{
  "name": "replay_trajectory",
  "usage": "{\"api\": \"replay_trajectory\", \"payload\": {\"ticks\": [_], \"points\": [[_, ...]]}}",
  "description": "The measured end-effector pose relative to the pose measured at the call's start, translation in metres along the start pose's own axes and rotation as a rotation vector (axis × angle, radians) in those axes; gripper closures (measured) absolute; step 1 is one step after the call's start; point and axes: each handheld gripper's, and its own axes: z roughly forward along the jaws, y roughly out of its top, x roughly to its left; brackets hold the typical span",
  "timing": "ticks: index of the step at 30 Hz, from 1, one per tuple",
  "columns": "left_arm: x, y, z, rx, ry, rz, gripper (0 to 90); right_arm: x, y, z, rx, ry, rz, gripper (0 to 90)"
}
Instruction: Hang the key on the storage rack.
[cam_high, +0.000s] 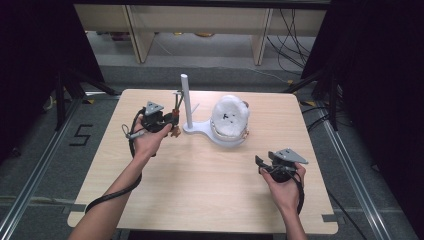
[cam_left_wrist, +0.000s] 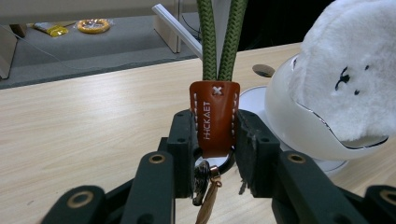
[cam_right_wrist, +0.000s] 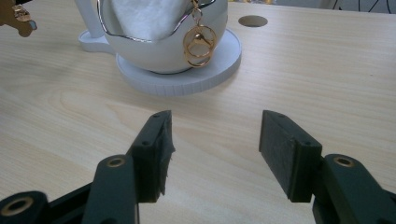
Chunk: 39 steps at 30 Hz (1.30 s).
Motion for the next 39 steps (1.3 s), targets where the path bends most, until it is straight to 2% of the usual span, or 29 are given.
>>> {"api": "replay_trajectory", "payload": {"ticks": [9, 11, 12, 13, 29, 30, 31, 39], "points": [[-0.002, 0.0, 0.006, 0.009, -0.003, -0.007, 67.8, 0.0, 0.0, 0.0, 0.0, 0.0, 0.0, 45.3], [-0.002, -0.001, 0.008, 0.01, -0.003, -0.005, 67.7, 0.0, 0.0, -0.001, 0.017, 0.002, -0.001, 45.3], [-0.002, -0.001, 0.008, 0.008, -0.002, -0.007, 67.7, -0.001, 0.0, -0.001, 0.011, 0.001, -0.01, 45.3], [-0.002, -0.001, 0.009, 0.009, -0.002, -0.006, 67.6, -0.004, 0.0, 0.0, 0.004, 0.005, -0.041, 45.3], [-0.005, -0.003, 0.017, 0.01, -0.001, 0.002, 66.4, -0.002, -0.001, 0.0, 0.009, 0.001, -0.037, 45.3], [-0.005, -0.003, 0.018, 0.009, -0.001, 0.001, 66.2, 0.001, -0.001, 0.001, 0.003, 0.002, -0.001, 45.3], [-0.005, -0.003, 0.018, 0.008, 0.001, 0.0, 66.1, -0.003, -0.001, 0.002, -0.001, 0.01, -0.046, 45.3], [-0.006, -0.004, 0.02, 0.032, 0.003, 0.018, 62.3, -0.003, -0.001, 0.0, 0.017, 0.0, -0.037, 45.1]]}}
